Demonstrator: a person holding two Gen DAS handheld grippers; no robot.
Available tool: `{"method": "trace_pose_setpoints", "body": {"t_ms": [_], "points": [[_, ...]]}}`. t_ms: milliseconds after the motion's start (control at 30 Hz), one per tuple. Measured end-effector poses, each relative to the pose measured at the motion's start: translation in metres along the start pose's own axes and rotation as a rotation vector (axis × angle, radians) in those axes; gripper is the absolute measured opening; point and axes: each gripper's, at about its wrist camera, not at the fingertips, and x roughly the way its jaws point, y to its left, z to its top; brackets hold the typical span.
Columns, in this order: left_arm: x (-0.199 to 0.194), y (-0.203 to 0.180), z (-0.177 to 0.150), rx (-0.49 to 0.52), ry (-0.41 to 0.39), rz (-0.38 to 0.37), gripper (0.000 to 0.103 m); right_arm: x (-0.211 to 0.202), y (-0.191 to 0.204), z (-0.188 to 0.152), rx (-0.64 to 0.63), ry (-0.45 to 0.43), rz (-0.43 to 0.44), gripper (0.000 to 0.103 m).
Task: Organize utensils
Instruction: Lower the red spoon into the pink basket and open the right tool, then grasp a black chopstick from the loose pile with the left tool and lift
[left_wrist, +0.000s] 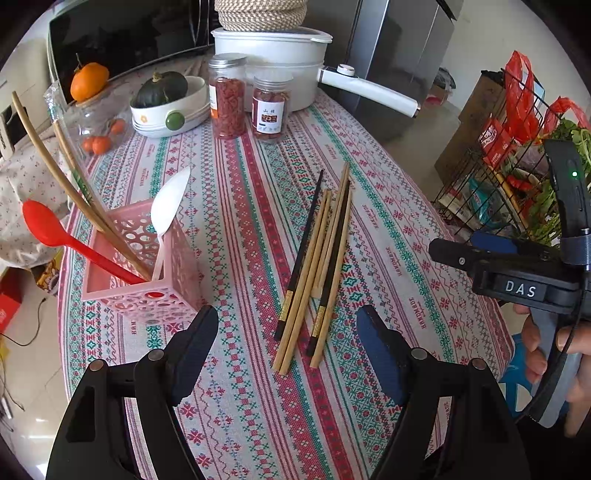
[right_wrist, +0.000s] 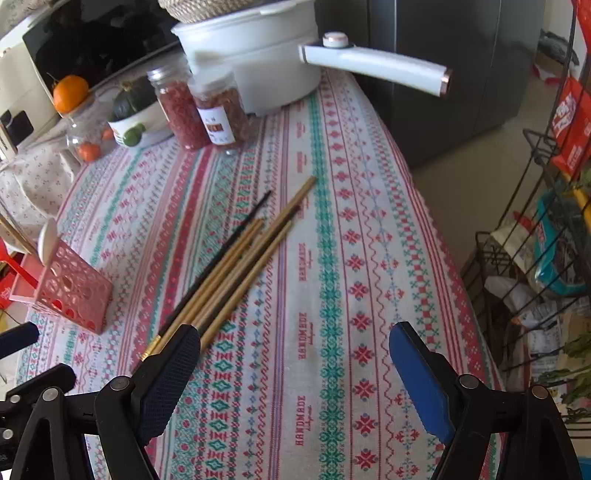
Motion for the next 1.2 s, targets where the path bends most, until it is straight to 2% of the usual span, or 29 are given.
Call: {"method": "trace_pose_setpoints", "body": {"t_ms": [200, 233, 300, 367, 400, 467, 567, 767, 933, 1067, 1200], "points": [[0.013, -0.034, 0.023, 0.045, -0.046, -0.028, 0.079, 0.03, -0.017, 0.003, 0.015, 0.08, -0.041, 0.087], [0.017, -0.039, 0.027, 0.043, -0.051, -0.025, 0.075, 0.034, -0.02, 0.004, 0.017, 0.085, -0.049, 0.087], [0.03, -0.047, 0.035, 0.035, -0.04, -0.016, 0.061, 0.041, -0.028, 0.006, 0.026, 0.096, -0.065, 0.087], [0.049, -0.051, 0.045, 0.021, -0.019, -0.003, 0.037, 0.049, -0.039, 0.008, 0.046, 0.112, -0.079, 0.087], [0.06, -0.05, 0.051, 0.008, -0.003, 0.002, 0.033, 0.053, -0.045, 0.008, 0.059, 0.119, -0.083, 0.087], [0.084, -0.045, 0.062, -0.019, 0.029, -0.001, 0.017, 0.06, -0.056, 0.009, 0.096, 0.132, -0.087, 0.087], [0.118, -0.03, 0.076, -0.078, 0.083, -0.008, 0.009, 0.069, -0.071, 0.008, 0.166, 0.149, -0.073, 0.087], [0.151, -0.025, 0.092, -0.069, 0.114, 0.015, 0.007, 0.083, -0.075, 0.007, 0.216, 0.189, -0.043, 0.087], [0.168, -0.034, 0.102, 0.013, 0.137, 0.076, 0.008, 0.089, -0.078, 0.014, 0.234, 0.189, -0.039, 0.087], [0.178, -0.045, 0.112, 0.091, 0.2, 0.105, 0.009, 0.093, -0.082, 0.015, 0.275, 0.199, -0.019, 0.087], [0.183, -0.043, 0.118, 0.081, 0.224, 0.089, 0.009, 0.093, -0.082, 0.014, 0.275, 0.199, -0.03, 0.087]]}}
